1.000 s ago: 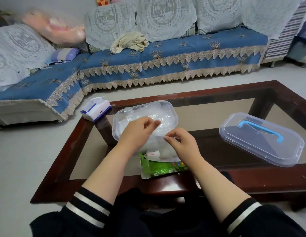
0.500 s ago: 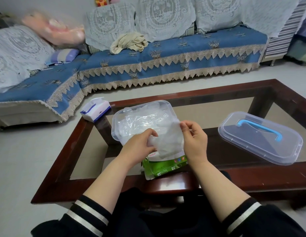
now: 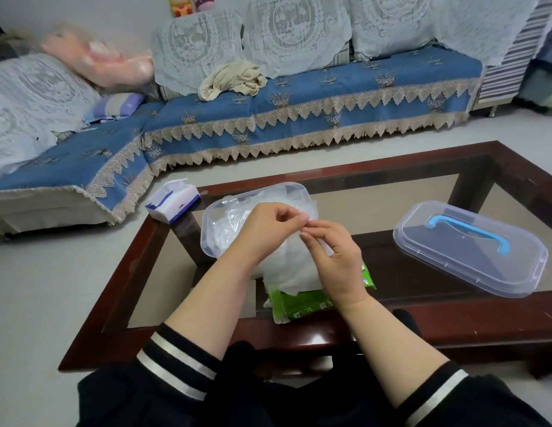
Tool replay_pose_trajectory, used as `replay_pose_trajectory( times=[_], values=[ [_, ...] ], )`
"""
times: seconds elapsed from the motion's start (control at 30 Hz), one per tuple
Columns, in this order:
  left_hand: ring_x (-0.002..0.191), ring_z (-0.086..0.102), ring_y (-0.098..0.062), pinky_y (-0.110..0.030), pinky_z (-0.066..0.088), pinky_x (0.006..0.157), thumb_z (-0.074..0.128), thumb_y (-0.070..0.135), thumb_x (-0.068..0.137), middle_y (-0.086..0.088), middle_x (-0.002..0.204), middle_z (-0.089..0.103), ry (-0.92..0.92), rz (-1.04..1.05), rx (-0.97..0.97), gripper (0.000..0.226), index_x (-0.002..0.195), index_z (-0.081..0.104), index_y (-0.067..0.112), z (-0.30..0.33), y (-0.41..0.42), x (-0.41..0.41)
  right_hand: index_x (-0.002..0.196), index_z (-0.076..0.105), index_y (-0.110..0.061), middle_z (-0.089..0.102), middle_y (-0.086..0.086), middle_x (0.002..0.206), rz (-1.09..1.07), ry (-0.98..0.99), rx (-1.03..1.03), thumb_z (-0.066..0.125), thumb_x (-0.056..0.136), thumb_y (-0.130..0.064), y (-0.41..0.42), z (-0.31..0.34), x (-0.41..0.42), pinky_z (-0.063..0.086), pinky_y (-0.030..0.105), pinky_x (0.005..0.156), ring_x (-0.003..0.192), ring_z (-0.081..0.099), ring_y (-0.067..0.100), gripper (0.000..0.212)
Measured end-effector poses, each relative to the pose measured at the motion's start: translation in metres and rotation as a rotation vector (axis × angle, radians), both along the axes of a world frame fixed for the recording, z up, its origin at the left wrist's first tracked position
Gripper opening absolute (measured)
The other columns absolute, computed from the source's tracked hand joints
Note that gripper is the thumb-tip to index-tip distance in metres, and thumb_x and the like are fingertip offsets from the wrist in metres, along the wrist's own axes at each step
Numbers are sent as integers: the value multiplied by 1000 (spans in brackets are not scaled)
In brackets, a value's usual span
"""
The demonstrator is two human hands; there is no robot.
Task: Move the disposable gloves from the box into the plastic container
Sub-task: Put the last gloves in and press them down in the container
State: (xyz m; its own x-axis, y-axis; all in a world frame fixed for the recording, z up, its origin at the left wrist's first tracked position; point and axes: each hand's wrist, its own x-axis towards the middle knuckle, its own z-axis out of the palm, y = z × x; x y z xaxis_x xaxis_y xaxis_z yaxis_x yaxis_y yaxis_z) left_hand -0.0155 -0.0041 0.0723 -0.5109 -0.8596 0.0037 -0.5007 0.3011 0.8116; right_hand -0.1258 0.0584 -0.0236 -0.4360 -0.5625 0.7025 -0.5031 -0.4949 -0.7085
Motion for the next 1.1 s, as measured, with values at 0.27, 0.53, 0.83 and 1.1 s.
replay_pose_trajectory(
  times=[0.27, 0.53, 0.83, 1.1],
  values=[
    [76, 64, -9, -20, 50, 67, 64, -1, 88, 2, 80, 72, 120, -161, 37, 31, 111, 61, 21, 0, -3, 8, 142, 31, -25, 50, -15, 131, 272, -296, 390, 46, 86, -66, 4, 7, -10, 38, 6, 93, 119, 46, -9, 71],
    [64, 60, -15, -24, 52, 67, 44, -8, 94, -1, 82, 69, 72, -156, -87, 30, 76, 39, 16, 7, -8, 14, 84, 61, -21, 58, -2, 79, 223, -335, 471, 58, 94, -18, 3, 7, -15, 39, 10, 64, 69, 49, 1, 11],
    [61, 51, 7, -5, 36, 63, 33, -14, 87, 27, 67, 55, -180, -162, -236, 57, 104, 72, 23, 13, -4, 5, 130, 40, -30, 52, -12, 122, 350, -104, 863, 77, 69, -47, 2, -1, -13, 44, 33, 96, 114, 50, 9, 73],
    [87, 52, 14, -1, 36, 74, 32, -18, 87, 8, 125, 54, 26, -168, -446, 57, 121, 64, 16, 28, -12, 8, 113, 54, -20, 65, 0, 105, 301, 81, 1003, 66, 77, -24, -2, -10, -16, 52, 41, 83, 97, 60, 21, 38]
  ],
)
